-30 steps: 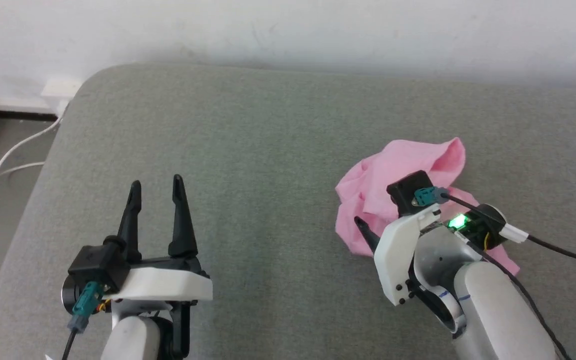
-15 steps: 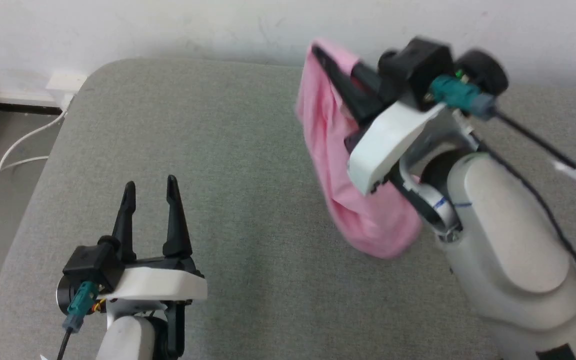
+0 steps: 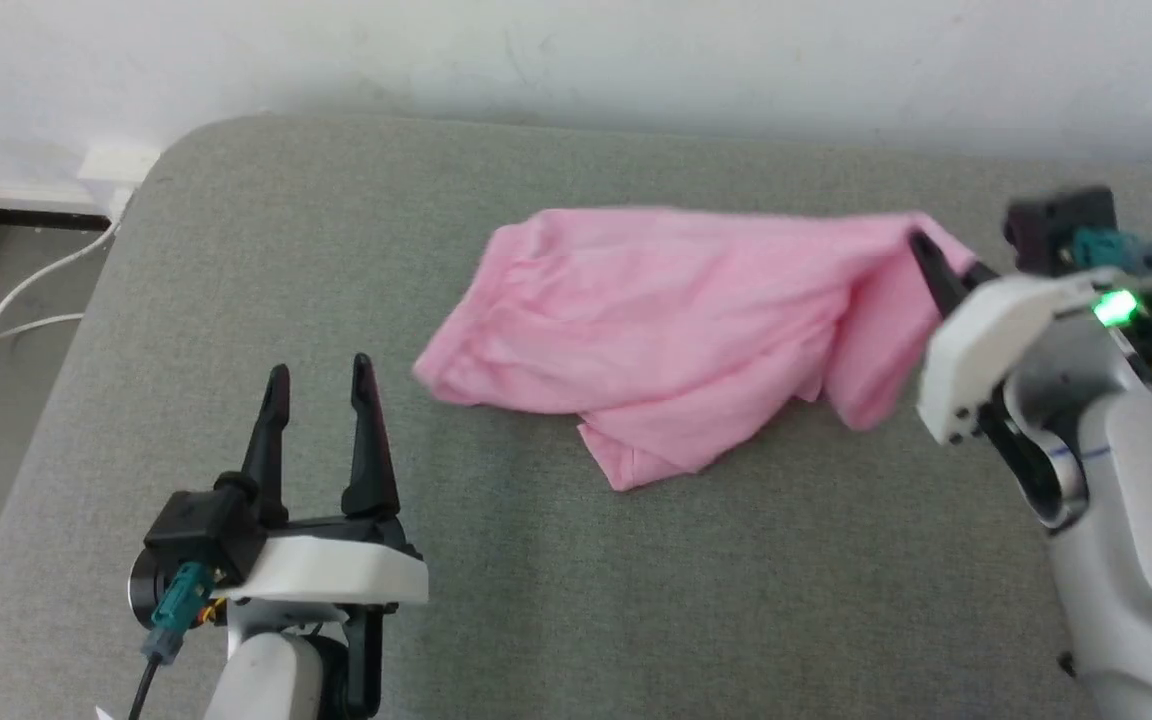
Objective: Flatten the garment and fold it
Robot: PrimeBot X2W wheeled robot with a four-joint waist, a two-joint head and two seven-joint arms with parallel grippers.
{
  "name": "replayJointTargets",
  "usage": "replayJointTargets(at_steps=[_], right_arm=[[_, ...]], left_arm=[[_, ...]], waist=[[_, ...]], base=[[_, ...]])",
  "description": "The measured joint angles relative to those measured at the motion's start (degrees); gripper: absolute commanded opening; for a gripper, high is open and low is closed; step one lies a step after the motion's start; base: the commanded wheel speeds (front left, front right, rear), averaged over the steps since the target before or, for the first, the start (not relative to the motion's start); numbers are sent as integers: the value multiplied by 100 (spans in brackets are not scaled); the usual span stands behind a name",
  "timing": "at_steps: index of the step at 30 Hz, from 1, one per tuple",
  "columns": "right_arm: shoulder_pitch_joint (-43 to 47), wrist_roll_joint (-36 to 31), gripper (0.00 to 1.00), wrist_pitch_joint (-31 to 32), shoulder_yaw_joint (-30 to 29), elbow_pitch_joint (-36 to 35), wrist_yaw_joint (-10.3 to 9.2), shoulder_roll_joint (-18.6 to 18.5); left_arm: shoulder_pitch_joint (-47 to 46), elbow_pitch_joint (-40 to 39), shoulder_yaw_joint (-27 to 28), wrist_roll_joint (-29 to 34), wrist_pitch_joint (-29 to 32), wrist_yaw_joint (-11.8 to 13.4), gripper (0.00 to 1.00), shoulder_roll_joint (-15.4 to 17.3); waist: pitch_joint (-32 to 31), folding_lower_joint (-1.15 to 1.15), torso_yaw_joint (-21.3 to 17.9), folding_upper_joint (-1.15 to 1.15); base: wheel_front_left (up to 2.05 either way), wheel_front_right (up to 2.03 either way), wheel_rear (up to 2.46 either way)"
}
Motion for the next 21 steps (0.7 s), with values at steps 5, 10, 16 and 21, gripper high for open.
replayJointTargets(at_steps=[5,10,16,21], right_arm=[[346,-376,100,-126,-758,719,0,-107],[663,-446,100,-326,-1294,826,0,76],[1694,-417,100,-538,-1472,-118,0,399],[2516,-374,100,-871,-621,-1026,-1,530]], left_arm=[[-3,54,-13,26,0,-31,100,0],[-5,93,-29,52,0,-45,100,-2],[8,143,-49,53,0,-52,100,-3],[60,151,-25,116,0,-99,100,-3]], waist=[[53,0,-81,-1],[-4,0,-138,0],[-166,-1,-170,0],[-257,-1,-246,0]], base=[[0,0,0],[0,0,0],[0,0,0],[0,0,0]])
